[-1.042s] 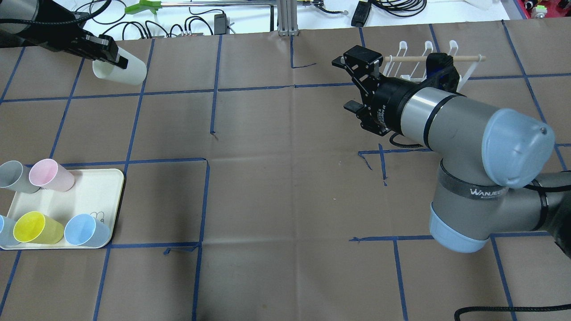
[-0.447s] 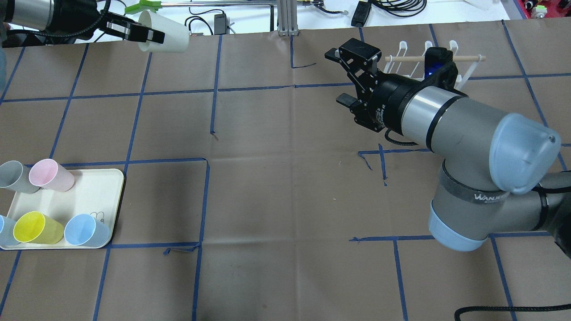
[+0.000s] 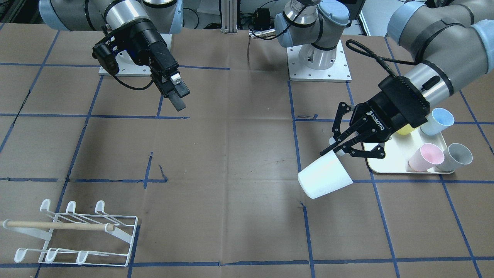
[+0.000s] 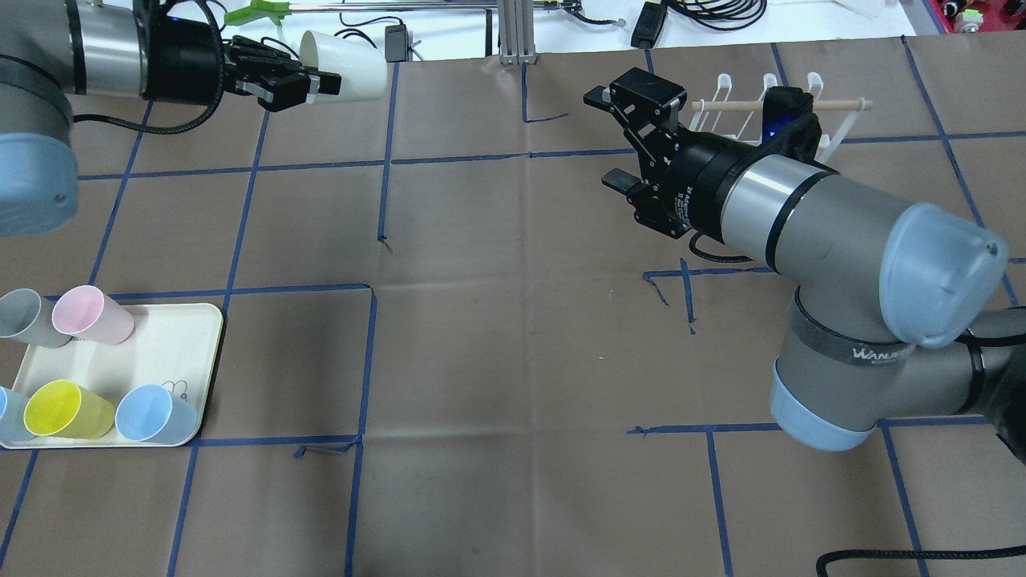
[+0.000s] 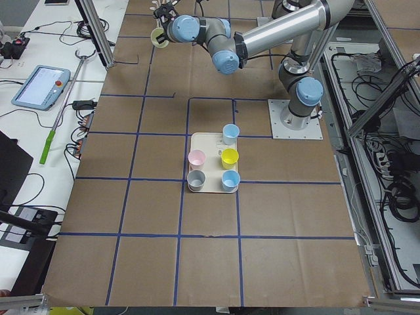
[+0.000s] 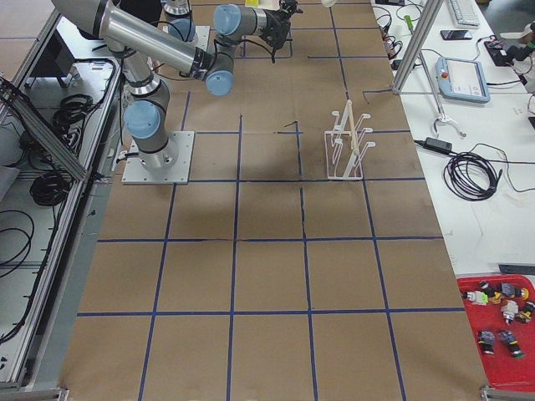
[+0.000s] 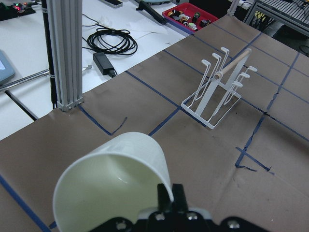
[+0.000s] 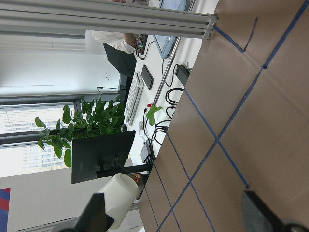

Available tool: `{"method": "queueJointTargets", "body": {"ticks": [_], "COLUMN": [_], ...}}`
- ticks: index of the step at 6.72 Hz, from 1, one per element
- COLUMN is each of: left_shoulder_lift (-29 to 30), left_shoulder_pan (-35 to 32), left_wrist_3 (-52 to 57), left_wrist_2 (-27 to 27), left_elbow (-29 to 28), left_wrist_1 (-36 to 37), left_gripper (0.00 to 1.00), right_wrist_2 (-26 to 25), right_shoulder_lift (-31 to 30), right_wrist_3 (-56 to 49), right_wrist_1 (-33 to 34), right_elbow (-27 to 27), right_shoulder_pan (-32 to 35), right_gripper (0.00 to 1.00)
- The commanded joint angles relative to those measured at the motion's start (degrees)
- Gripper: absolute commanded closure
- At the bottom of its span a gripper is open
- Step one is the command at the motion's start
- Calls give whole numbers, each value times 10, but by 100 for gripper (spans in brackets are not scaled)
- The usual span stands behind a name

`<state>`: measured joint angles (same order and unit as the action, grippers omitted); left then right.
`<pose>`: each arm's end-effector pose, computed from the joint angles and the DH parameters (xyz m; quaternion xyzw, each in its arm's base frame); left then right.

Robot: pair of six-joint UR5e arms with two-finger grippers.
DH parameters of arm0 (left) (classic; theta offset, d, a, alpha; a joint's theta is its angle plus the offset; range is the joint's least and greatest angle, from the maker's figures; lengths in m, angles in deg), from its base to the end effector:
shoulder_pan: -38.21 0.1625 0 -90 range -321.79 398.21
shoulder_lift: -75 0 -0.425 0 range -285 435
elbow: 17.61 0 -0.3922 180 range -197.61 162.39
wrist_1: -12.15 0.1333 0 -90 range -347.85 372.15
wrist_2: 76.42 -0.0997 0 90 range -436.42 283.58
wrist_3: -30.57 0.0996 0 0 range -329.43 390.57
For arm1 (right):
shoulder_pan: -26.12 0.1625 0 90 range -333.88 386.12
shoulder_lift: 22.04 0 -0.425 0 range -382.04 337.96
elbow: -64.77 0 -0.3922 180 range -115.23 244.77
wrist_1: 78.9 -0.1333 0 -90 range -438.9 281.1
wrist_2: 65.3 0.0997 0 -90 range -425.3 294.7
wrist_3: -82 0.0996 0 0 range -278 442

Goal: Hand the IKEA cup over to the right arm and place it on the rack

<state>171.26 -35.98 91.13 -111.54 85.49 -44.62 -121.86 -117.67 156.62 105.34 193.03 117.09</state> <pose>-0.0631 -0.5655 0.4232 -0.3868 -0.7935 0.3670 0.2933 0.1951 -0.4059 0.4222 0.3751 0.7468 -0.2361 0.4958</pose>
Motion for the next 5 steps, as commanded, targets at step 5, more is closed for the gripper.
{"method": "queueJointTargets", "body": {"ticks": [5], "left_shoulder_lift": [-17], "left_shoulder_pan": [-58], "left_wrist_3": [-193], "left_wrist_2": [23], "left_elbow": [122], "left_wrist_1": [271], "left_gripper": [100], "right_wrist_2": [4], "right_shoulder_lift": [77], "right_wrist_3": [101], "right_wrist_1": [118], "right_elbow": [-1], "right_shoulder_pan": [25], "right_gripper": [1]}}
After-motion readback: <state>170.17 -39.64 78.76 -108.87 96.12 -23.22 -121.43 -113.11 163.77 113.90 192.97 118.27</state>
